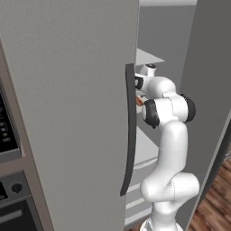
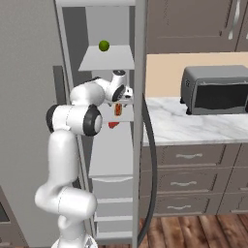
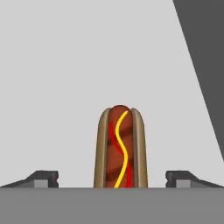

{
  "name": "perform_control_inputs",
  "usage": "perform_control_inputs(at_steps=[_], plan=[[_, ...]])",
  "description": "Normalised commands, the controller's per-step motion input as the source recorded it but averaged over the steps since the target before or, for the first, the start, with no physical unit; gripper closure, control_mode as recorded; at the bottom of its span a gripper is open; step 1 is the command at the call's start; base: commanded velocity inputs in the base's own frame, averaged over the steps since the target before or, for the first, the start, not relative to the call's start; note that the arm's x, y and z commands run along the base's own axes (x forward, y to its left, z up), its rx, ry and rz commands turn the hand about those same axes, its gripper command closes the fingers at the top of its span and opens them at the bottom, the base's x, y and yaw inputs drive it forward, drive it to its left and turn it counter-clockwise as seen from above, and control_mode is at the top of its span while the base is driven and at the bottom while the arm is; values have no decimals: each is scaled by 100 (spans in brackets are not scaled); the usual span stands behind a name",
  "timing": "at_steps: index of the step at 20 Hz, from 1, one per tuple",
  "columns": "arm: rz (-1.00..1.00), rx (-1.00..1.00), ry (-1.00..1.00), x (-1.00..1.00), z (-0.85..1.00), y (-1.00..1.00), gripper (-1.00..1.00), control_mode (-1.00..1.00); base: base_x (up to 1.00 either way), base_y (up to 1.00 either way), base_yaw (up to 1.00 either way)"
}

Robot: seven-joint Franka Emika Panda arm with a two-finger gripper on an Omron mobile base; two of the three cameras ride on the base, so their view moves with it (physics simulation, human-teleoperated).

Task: Store the hot dog in the freezer for long-term storage. Close the freezer door after placing the cooked food.

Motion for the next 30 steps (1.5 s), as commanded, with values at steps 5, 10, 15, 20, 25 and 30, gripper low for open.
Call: perform_control_inputs(at_steps=[5, 10, 15, 20, 25, 30], plan=[[0, 0, -18, -76, -1, -8, -100, -100, 0, 0, 0], [0, 0, -11, -61, -7, 0, -100, -100, 0, 0, 0], [0, 0, -8, -77, 25, -1, -100, -100, 0, 0, 0], [-11, -2, -2, -78, 35, 0, -100, -100, 0, 0, 0], [-19, -3, 0, -76, 45, 2, -100, -100, 0, 0, 0], [-19, 0, 1, -92, 60, 0, -100, -100, 0, 0, 0]])
